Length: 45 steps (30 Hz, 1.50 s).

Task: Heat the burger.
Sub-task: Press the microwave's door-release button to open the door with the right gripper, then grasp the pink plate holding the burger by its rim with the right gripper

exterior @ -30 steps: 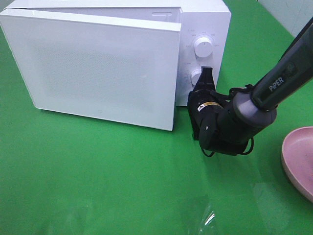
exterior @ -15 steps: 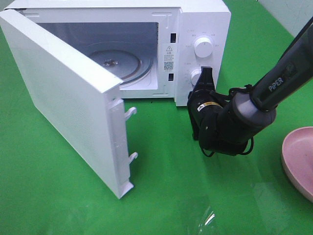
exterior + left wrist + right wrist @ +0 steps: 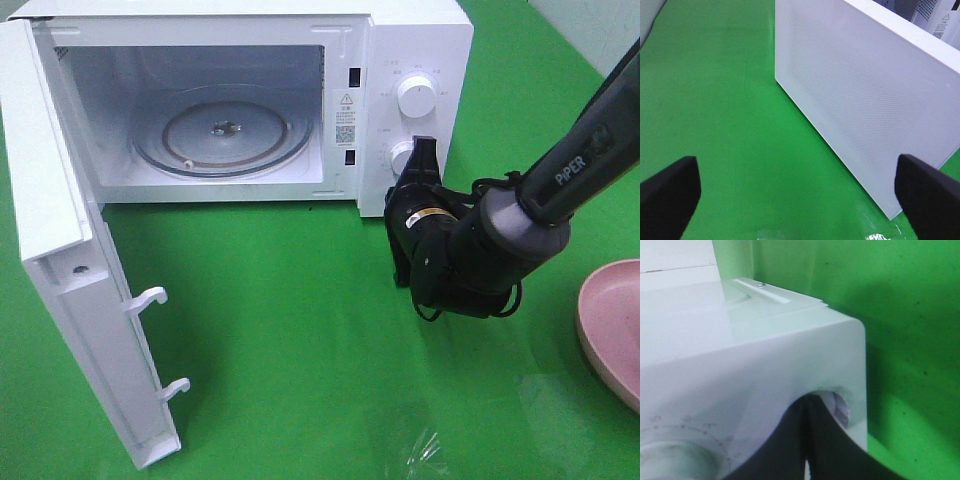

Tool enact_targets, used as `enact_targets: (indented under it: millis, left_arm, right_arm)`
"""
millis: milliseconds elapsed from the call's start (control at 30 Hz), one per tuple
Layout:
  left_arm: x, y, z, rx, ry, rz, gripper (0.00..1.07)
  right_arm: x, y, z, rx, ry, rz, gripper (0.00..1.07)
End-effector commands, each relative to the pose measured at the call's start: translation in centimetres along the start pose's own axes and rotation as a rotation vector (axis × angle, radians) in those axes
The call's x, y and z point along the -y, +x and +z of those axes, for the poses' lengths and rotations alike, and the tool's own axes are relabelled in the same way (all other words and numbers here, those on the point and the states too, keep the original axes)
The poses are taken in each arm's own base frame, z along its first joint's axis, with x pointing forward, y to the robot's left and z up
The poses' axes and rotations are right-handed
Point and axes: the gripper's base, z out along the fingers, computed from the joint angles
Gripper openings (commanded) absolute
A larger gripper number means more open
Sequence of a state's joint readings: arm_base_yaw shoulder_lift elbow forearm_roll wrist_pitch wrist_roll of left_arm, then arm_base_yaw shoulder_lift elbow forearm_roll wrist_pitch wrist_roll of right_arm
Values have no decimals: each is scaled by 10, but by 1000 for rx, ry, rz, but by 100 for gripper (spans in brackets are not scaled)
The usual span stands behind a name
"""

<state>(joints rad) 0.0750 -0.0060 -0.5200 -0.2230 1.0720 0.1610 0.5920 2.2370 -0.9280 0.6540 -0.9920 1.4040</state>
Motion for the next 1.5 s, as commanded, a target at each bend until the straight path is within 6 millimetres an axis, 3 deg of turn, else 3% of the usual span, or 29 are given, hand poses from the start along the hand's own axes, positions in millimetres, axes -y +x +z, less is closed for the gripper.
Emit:
enact_targets:
  millis: [33,233,700,1133,1500]
  left_arm:
    - [1,2,-2,11,5,0,98]
    - [1,2,-2,11,5,0,98]
    - [1,2,-2,11,5,0,98]
    - [1,2,-2,11,5,0,98]
    - [1,2,-2,11,5,0,98]
  right_arm:
    - [-8,7,-1,-66,-59,-32,0]
    - [-8,3,-21,-130,61,-88,0]
    - [-21,-10,-57,-173,165,-266,0]
    - [-49,-5,-88,-400,227,-768,2]
    - [-55,-4,-112,-638,289,-1157,4]
